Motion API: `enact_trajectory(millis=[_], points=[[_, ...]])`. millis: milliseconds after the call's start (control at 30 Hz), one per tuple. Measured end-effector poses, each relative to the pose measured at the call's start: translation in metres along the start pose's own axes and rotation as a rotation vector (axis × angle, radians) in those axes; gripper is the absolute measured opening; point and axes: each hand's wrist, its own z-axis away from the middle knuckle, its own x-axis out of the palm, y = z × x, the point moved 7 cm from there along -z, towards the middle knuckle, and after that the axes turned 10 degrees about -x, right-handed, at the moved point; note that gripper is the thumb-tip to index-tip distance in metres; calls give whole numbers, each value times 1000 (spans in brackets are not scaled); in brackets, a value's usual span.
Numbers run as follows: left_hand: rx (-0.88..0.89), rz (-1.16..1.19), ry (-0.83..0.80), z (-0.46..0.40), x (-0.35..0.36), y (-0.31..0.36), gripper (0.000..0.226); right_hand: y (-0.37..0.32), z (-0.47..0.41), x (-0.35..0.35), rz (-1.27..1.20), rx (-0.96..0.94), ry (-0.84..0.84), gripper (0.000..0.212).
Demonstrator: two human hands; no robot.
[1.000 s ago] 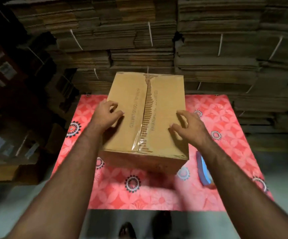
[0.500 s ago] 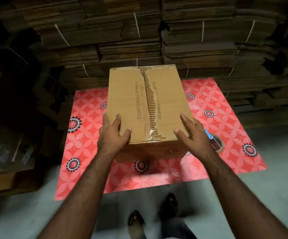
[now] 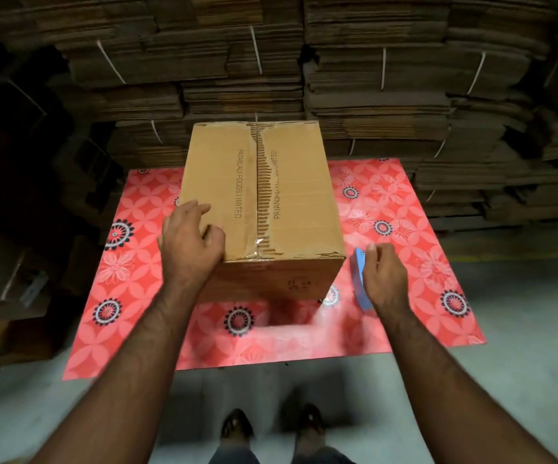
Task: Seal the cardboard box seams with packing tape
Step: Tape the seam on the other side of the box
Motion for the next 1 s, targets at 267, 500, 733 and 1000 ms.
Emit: enact_trajectory(millis=[267,500,733,1000], points=[[217,69,-21,78,29,78,20,84,4,46,412,64,-415,59],[133,99,-67,105,17,80,15,82,-14,25,182,135,-372,21],[-14,335,-162,94,24,115,12,19,-17,-45,-412,136,-326,38],[-216,729,-396,67,6,178,16,-114,-3,-130,-438,-124,-240,67]])
